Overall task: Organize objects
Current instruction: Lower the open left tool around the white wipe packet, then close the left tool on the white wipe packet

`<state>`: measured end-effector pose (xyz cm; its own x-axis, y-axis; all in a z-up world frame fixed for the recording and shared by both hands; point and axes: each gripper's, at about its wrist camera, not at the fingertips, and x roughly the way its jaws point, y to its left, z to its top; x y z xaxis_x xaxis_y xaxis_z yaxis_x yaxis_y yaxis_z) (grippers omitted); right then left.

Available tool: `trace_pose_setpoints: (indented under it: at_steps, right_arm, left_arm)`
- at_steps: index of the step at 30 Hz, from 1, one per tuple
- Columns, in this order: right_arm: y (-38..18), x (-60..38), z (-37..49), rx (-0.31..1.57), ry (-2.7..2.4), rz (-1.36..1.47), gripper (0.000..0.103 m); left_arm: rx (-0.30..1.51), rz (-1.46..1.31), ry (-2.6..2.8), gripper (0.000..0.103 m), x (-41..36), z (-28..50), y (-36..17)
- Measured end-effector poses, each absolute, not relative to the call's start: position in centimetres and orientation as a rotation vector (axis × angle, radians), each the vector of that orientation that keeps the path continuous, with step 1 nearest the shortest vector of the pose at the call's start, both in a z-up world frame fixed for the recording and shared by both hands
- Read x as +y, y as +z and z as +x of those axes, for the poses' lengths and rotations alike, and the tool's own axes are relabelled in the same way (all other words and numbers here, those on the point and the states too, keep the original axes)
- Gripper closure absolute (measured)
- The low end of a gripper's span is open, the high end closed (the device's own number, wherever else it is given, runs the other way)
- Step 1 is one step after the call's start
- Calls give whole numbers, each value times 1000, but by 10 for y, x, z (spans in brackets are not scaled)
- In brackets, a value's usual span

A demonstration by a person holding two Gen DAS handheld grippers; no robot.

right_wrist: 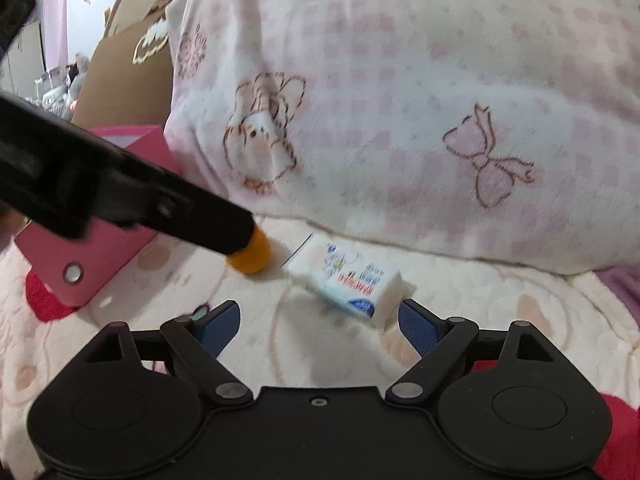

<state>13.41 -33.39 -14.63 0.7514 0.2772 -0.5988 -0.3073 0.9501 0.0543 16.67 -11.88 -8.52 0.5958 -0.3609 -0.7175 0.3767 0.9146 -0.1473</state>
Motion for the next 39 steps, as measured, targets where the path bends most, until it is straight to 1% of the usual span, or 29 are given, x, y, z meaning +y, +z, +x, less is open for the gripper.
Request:
trace_pose_setpoints:
  at_steps: [1,6,7,9,11,13,15,19,21,23,25,28,31,35,36,39]
  right_arm:
    - [-147,-334,135,639,317,-57,16]
    - [-156,-338,145,630,300,-38,20]
    - [-157,-339,146,632,296,-32,23]
    - [-161,-339,149,640,285,-40,30]
    - [-164,-340,151,651,276,-43,36]
    - [-167,-342,153,660,273,-32,45]
    - [-169,-345,154,668,265,-19,50]
    - [-171,-349,156,678,263,1,50]
    - [-173,-350,156,675,262,6,50]
    - [-175,-351,157,682,265,17,53]
    - [-177,-354,159,690,265,34,57]
    - [-178,-356,160,707,274,45,63]
    - [-176,-356,158,704,291,62,62]
    - [-175,-358,156,730,301,40,61]
    - [-173,-358,155,747,326,44,58]
    - [-167,-356,150,787,376,35,56]
  left_arm:
    - [827,28,-432,15,-121,170,-89]
    - [835,66,-452,26,-133,188,-112]
    - [837,76,-455,30,-134,191,-116]
    - [846,93,-455,35,-136,199,-124]
    - [865,94,-450,42,-137,207,-132]
    - [886,75,-444,43,-137,216,-140]
    - [899,52,-433,45,-136,223,-146]
    - [865,52,-413,45,-136,228,-147]
    - [877,52,-416,45,-139,230,-149]
    - [894,43,-434,46,-141,231,-152]
    - [917,26,-438,51,-143,232,-155]
    - [923,-10,-435,52,-143,232,-157]
    - [941,-98,-443,53,-136,234,-158]
    - [991,-308,-440,53,-118,236,-161]
    - [993,-320,-437,53,-117,234,-161]
    - [999,-260,-420,53,-123,225,-156]
